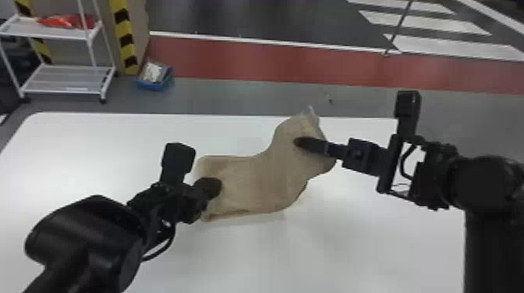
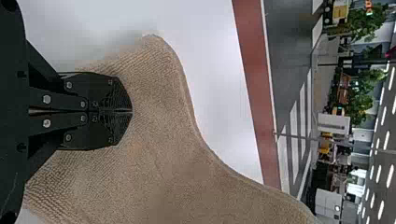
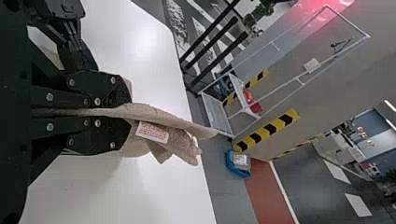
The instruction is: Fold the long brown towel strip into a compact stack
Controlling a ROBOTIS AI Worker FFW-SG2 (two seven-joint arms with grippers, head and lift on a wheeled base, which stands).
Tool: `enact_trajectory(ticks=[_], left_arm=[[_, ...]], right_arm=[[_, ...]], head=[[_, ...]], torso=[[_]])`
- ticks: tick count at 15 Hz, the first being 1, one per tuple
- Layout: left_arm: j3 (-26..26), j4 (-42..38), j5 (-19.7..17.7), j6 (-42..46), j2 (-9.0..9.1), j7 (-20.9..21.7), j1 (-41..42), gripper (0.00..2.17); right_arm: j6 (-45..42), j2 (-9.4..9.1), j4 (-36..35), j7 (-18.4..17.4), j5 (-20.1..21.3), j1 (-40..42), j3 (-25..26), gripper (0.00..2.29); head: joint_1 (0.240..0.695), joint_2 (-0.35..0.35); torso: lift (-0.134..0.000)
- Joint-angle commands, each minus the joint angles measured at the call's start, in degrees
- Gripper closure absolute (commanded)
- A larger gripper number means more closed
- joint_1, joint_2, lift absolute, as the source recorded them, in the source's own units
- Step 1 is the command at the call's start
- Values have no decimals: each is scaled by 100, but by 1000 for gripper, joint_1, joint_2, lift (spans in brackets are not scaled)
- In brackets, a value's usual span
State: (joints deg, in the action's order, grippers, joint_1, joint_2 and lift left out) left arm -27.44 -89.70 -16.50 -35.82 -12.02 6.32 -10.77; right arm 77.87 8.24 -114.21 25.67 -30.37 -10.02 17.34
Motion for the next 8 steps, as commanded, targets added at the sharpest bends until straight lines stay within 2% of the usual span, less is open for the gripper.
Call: enact_trajectory(ticks=[1,8], left_arm=[[-42,-4,24,0,51,0,-21,1818],[-148,49,24,35,104,0,-21,1818]], right_arm=[[49,-15,-13,-71,5,-9,-231,1646],[-233,-121,400,-238,180,-220,-970,1622]], head=[[695,-176],[695,-140]], torso=[[-125],[-125]])
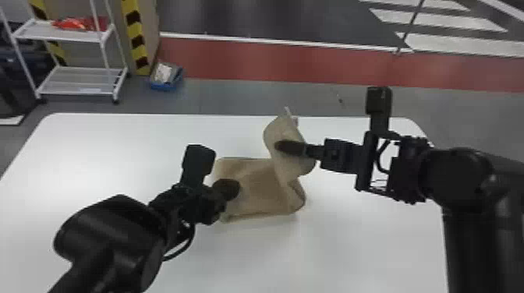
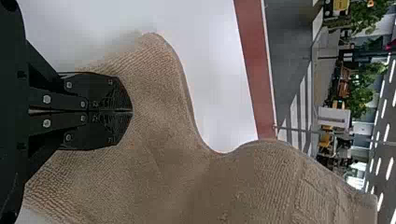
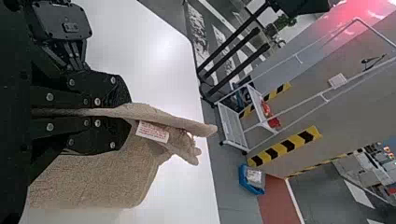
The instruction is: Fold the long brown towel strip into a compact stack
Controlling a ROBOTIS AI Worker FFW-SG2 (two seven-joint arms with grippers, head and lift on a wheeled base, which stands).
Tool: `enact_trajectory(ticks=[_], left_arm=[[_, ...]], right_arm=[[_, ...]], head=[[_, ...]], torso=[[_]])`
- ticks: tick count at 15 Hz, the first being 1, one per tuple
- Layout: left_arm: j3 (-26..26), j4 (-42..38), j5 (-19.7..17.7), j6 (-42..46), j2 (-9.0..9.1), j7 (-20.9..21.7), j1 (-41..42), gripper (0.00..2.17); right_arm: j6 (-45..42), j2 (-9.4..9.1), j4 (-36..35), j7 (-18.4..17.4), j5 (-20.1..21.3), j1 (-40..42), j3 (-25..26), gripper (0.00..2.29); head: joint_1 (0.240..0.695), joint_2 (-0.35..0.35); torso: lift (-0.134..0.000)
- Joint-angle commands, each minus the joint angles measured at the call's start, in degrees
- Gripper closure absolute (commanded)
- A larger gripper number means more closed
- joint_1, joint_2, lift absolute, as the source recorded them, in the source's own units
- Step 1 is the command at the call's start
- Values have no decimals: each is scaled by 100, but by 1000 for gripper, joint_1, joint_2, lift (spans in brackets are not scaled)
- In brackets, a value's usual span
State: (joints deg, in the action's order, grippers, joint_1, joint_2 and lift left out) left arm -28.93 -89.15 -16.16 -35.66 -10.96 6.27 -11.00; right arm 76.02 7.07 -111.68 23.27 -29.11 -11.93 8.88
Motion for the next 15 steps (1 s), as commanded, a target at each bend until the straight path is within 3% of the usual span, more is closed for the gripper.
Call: enact_trajectory(ticks=[1,4,8,10,15], left_arm=[[10,-6,-10,37,-2,6,1,1818],[27,-6,-28,37,-2,6,1,1818],[19,21,-28,72,-2,15,1,1818],[19,12,-37,89,-2,15,1,1818],[45,-6,-37,89,-2,15,10,1818]], right_arm=[[-83,-13,208,-7,63,-20,-176,1447],[-100,5,410,-7,90,-28,-247,1423],[-540,14,559,125,28,-37,-291,390],[-979,14,586,248,-60,51,-291,188],[-1137,66,436,371,-280,385,-141,137]], head=[[695,-136],[695,-123],[695,-119],[695,-116],[695,-113]], torso=[[-125],[-125],[-125],[-125],[-125]])
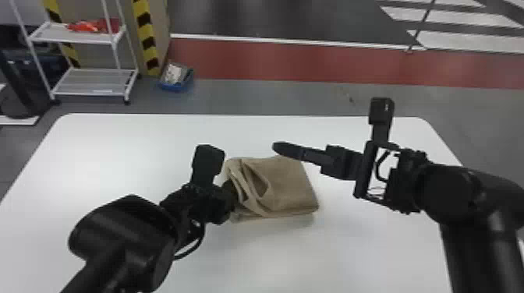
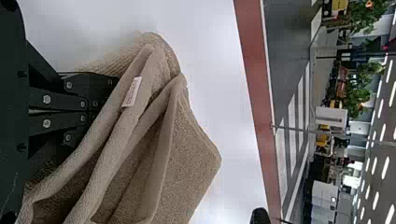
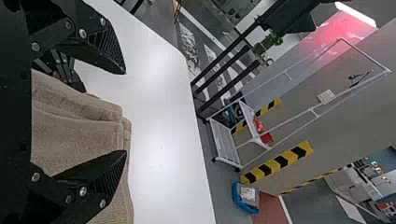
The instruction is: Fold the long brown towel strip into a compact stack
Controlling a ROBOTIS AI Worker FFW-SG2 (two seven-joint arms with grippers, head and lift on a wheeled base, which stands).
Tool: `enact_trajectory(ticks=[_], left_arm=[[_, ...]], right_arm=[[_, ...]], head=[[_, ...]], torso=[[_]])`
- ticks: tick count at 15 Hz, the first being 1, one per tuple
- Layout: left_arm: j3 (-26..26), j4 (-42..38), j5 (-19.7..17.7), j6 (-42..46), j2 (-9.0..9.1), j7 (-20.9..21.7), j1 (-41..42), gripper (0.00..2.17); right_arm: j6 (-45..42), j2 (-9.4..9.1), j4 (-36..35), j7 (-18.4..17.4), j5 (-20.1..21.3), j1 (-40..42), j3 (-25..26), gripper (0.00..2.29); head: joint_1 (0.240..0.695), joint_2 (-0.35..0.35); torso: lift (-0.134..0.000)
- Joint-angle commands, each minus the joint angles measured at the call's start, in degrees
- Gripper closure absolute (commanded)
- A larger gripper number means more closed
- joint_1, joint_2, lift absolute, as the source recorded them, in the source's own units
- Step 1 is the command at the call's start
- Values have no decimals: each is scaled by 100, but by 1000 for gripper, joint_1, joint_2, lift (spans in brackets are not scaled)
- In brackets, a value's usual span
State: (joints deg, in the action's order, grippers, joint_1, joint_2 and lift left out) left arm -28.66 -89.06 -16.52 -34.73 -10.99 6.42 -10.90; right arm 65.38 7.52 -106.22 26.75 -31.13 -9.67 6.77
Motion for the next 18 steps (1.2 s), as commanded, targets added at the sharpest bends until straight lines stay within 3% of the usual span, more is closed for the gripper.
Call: enact_trajectory(ticks=[1,6,8,10,11,13,16,18], left_arm=[[27,-32,0,-3,-9,0,0,1818],[71,-305,-9,85,-70,-44,79,1818],[176,-446,0,172,-88,-70,149,1814],[238,-639,-9,260,-158,-176,211,1804],[308,-683,-18,260,-193,-176,246,1804],[378,-736,-35,260,-264,-185,255,1804],[563,-806,9,577,-431,-343,352,1713],[748,-823,17,1086,-562,-721,440,1690]], right_arm=[[-73,48,-198,50,-121,255,123,137],[-144,215,-866,340,-411,1082,764,225],[-144,373,-1024,524,-403,1380,949,819],[-109,540,-1033,761,-271,1609,1045,1808],[-109,611,-1015,972,-113,1706,1045,1993],[-109,628,-997,1298,336,1864,958,2020],[-214,602,-813,1342,564,1890,817,2020],[-232,584,-725,1306,758,1846,676,2020]], head=[[695,-114],[695,-145],[695,-161],[695,-175],[695,-181],[695,-188],[695,-181],[695,-150]], torso=[[-125],[-125],[-125],[-125],[-125],[-125],[-125],[-125]])
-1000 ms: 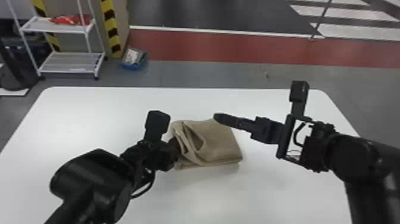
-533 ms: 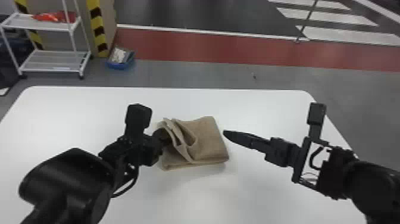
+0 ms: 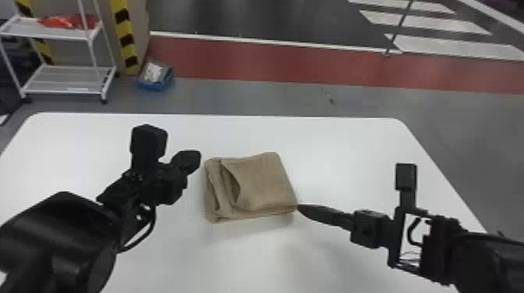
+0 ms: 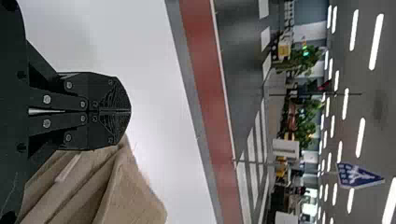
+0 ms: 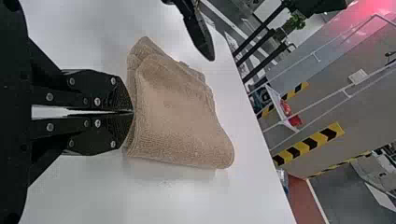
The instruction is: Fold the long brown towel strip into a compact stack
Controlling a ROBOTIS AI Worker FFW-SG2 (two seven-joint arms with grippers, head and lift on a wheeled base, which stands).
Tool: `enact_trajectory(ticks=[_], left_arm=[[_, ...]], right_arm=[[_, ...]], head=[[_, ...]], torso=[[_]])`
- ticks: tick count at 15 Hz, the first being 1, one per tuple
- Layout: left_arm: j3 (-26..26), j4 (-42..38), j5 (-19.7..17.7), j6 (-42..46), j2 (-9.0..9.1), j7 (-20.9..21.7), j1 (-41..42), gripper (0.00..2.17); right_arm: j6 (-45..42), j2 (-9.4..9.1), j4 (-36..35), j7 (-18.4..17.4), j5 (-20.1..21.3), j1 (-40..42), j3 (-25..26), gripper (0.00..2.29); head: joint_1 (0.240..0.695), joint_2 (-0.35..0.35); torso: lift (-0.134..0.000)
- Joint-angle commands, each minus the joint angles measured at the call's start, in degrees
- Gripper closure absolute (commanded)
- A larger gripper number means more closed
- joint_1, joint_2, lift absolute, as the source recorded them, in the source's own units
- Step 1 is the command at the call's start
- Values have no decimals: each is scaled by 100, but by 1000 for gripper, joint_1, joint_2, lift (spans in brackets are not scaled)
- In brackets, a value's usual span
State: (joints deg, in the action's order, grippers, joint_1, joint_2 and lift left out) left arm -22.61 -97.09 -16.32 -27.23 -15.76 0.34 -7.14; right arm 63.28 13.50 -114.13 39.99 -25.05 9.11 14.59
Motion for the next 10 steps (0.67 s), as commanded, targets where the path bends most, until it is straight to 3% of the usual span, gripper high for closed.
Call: enact_trajectory(ticks=[1,3,5,10], left_arm=[[398,-73,-91,371,-147,-122,169,1690],[758,-196,-381,459,-296,-78,327,1690],[855,-275,-442,564,-357,-51,406,1690],[802,-328,-434,564,-366,-25,477,1690]], right_arm=[[-38,-14,84,-35,255,-59,-193,2020],[-3,-14,207,-96,360,-199,-334,2020],[-3,-50,462,-175,431,-437,-492,2020],[-74,-146,1420,-703,765,-1474,-1081,2020]], head=[[695,-135],[695,-101],[695,-49],[695,-12]], torso=[[-125],[-125],[-125],[-125]])
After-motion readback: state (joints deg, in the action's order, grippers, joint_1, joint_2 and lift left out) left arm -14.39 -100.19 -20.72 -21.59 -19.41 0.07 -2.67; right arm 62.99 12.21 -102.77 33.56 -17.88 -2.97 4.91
